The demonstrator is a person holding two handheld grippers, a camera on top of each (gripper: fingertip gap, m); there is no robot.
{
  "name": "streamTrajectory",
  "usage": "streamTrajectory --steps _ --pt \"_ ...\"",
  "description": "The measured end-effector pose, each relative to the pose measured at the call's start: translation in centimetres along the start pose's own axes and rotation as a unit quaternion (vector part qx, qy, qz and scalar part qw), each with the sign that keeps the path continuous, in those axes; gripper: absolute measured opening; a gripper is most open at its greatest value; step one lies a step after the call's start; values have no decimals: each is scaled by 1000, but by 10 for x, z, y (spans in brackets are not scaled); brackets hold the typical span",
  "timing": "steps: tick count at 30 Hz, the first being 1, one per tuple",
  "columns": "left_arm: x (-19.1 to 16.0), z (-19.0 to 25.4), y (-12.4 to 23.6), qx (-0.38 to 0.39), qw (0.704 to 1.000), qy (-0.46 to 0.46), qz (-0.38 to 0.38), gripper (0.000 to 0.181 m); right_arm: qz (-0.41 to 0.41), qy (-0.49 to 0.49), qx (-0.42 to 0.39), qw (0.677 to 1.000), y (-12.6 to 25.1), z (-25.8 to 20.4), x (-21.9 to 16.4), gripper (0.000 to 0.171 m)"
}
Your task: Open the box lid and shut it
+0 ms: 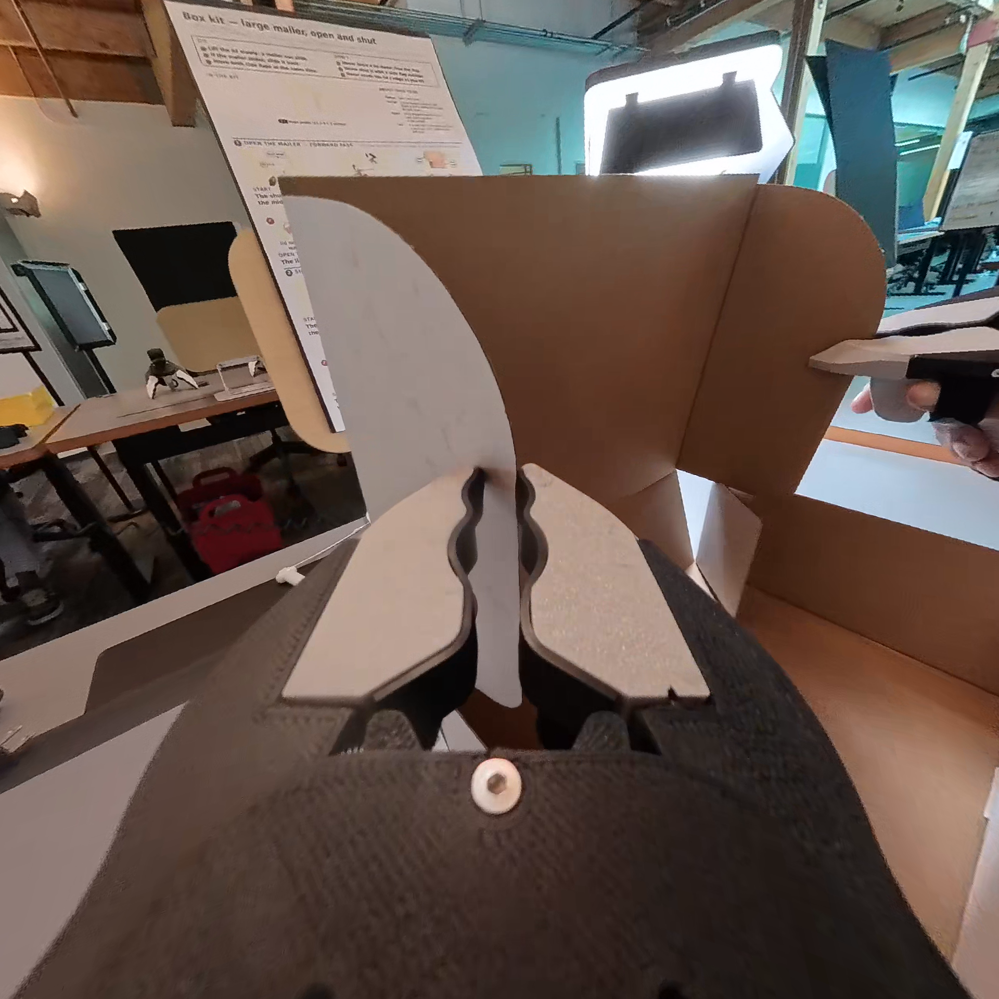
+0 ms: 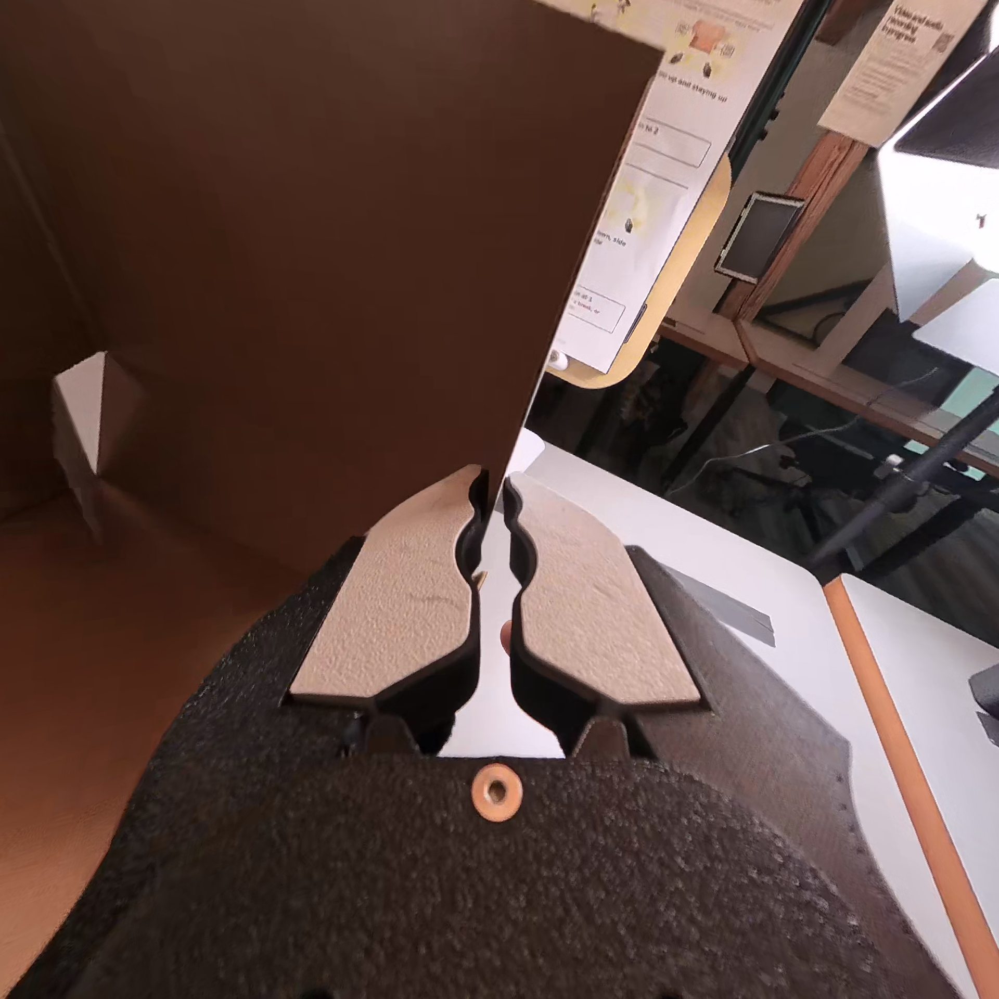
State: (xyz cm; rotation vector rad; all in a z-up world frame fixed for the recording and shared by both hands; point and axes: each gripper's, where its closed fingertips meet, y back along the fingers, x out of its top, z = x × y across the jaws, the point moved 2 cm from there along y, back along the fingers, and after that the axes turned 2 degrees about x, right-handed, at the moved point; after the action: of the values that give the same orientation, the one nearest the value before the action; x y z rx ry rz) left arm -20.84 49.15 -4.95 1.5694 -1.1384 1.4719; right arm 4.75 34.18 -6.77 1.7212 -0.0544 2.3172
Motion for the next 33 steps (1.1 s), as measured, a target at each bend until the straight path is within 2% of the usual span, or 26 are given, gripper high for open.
streamTrajectory --steps 5,7,16,23,28,29,31,33 --pt "13 -4 -9 -59 996 55 -34 13 1 3 2 1000 -5 6 12 4" --pt "16 1 -5 -70 996 41 -33 13 7 9 -1 1000 -1 3 15 4" --pt "-9 38 52 -126 991 23 -29 5 17 1 19 1000 48 -29 -14 6" --pt "-45 59 75 -82 992 -53 -81 2 -36 73 64 995 70 -57 -52 10" --pt "-62 57 95 -52 990 -74 -110 2 -56 54 136 988 89 -69 -67 13" --pt "-63 57 102 -53 989 -77 -114 3 -51 44 148 987 95 -71 -67 16" --pt "-59 56 115 -56 990 -68 -106 19 -38 37 165 985 109 -72 -62 26" --pt "-39 54 126 -69 994 -36 -82 33 -32 30 170 984 123 -67 -52 37"
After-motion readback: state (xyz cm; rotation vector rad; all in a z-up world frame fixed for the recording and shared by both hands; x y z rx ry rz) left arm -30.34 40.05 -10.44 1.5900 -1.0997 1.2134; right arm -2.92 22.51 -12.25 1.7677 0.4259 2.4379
